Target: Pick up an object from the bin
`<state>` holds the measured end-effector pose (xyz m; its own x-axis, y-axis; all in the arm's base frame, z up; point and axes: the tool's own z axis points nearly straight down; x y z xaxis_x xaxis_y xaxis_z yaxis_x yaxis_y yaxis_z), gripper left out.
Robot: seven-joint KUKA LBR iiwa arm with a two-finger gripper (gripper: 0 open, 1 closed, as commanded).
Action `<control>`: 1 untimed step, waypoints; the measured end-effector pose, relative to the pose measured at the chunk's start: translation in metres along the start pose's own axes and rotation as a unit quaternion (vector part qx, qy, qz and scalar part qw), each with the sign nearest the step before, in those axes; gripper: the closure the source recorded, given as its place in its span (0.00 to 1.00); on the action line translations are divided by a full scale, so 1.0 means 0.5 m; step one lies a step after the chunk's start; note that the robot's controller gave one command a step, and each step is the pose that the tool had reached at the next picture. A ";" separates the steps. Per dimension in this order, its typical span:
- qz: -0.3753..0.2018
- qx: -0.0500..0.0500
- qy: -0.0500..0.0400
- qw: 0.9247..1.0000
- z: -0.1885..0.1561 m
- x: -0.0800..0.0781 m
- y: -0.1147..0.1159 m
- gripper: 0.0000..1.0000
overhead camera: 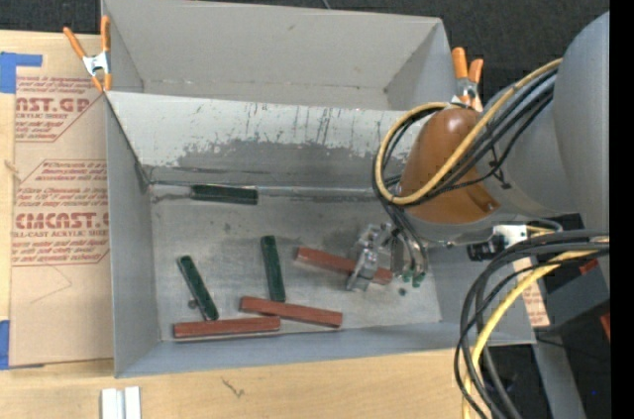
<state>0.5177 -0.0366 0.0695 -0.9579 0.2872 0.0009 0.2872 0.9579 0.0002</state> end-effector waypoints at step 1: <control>0.000 0.000 0.000 1.000 0.000 0.000 0.000 1.00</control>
Offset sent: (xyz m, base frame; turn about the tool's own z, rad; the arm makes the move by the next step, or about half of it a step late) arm 0.0231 0.0357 0.2039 0.0117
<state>0.5177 -0.0367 0.0696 -0.9577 0.2876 0.0009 0.2876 0.9577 0.0000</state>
